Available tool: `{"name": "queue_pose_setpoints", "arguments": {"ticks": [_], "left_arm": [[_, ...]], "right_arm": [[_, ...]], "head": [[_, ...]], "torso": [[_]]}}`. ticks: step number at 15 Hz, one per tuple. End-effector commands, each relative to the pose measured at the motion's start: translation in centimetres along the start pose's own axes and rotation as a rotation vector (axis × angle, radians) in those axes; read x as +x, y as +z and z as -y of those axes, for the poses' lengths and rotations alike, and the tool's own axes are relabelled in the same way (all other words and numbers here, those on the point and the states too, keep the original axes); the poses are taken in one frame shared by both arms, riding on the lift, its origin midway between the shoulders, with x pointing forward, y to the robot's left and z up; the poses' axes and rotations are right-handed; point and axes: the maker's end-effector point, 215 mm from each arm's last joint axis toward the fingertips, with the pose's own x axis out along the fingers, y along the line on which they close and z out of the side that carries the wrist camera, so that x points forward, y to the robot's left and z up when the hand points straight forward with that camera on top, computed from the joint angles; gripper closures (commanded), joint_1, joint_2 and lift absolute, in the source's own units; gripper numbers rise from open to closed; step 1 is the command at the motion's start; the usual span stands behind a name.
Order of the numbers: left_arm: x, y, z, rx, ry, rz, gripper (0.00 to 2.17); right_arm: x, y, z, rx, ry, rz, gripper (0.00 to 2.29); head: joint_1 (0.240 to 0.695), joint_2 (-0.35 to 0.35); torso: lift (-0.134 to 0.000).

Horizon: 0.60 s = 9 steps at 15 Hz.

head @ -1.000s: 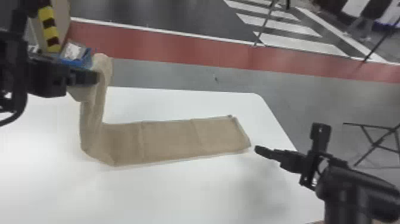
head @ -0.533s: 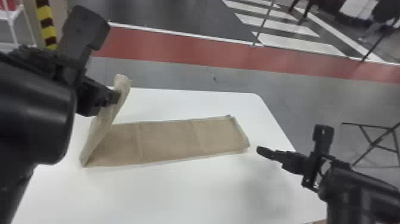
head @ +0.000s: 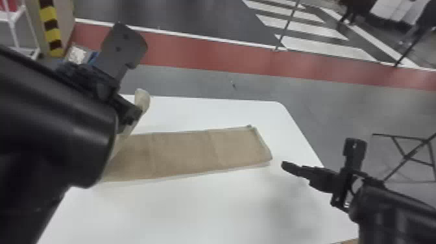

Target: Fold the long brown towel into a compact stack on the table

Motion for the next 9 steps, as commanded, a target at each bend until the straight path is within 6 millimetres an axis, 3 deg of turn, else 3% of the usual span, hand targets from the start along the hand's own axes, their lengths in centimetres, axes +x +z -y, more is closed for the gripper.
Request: {"name": "queue_pose_setpoints", "arguments": {"ticks": [1,2,4,9], "left_arm": [[0.3,-1.3,4.4,0.045,-0.057,-0.018,0.60],[0.5,-1.8,5.5,0.058,-0.068,-0.027,0.04],[0.7,-2.2,6.6,0.063,-0.081,-0.031,0.01],[0.1,-1.7,6.2,0.050,-0.070,-0.010,0.02]], "right_arm": [[0.0,-0.1,-0.1,0.001,0.002,-0.001,0.09],[0.1,-0.3,-0.2,0.000,0.002,-0.005,0.09],[0.2,-0.6,-0.5,0.002,0.006,-0.008,0.09],[-0.3,0.1,-1.3,0.006,0.015,0.004,0.09]], "head": [[0.695,-0.350],[0.695,-0.350],[0.695,-0.350],[0.695,-0.350]], "torso": [[-0.124],[-0.124],[-0.124],[-0.124]]}}
